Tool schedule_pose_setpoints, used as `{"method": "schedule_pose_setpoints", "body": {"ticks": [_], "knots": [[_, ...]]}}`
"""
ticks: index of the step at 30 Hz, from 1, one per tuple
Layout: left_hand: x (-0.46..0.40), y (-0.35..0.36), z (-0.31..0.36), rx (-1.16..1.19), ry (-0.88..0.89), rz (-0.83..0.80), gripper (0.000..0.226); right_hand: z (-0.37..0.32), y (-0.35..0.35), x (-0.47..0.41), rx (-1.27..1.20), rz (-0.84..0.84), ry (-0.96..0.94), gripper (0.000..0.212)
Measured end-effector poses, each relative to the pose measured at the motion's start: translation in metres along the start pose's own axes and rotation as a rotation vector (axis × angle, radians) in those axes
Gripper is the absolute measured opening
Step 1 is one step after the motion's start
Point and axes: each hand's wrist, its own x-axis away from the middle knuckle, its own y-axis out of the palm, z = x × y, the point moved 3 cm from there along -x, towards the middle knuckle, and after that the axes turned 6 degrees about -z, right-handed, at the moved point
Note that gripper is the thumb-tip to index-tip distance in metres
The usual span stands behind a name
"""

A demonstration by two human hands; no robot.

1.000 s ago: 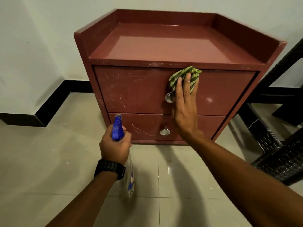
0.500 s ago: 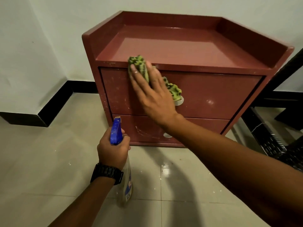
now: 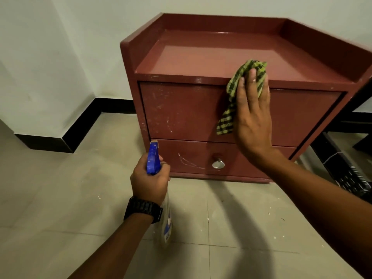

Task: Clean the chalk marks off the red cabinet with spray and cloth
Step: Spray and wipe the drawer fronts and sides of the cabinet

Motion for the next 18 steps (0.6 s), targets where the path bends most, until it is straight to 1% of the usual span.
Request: {"method": "schedule_pose_setpoints", "body": {"ticks": [1, 4, 6, 8, 10, 14, 16, 18], "knots": [[0.000, -0.003, 0.000, -0.003, 0.005, 0.003, 0.027, -0.008, 0.003, -0.003, 0.002, -0.004, -0.039, 0.056], [0.001, -0.012, 0.000, -0.011, 0.012, 0.016, 0.029, -0.050, 0.017, -0.019, 0.034, -0.014, -0.338, 0.054], [0.001, -0.019, -0.003, -0.009, 0.007, 0.034, 0.028, -0.084, 0.027, -0.032, 0.042, -0.011, -0.479, 0.052], [0.000, -0.026, -0.006, -0.006, 0.010, 0.047, 0.019, -0.116, 0.034, -0.044, 0.049, 0.005, -0.530, 0.052], [-0.002, -0.031, -0.008, 0.003, -0.001, 0.053, 0.009, -0.138, 0.041, -0.051, 0.055, 0.032, -0.529, 0.051], [-0.007, -0.036, -0.012, 0.000, -0.005, 0.064, 0.009, -0.159, 0.055, -0.054, 0.061, 0.073, -0.544, 0.052], [-0.007, -0.035, -0.014, -0.017, -0.015, 0.060, 0.013, -0.159, 0.064, -0.043, 0.072, 0.039, -0.614, 0.053], [-0.006, -0.034, -0.012, -0.010, -0.024, 0.056, 0.016, -0.152, 0.080, -0.019, 0.111, -0.075, -0.735, 0.056]]}}
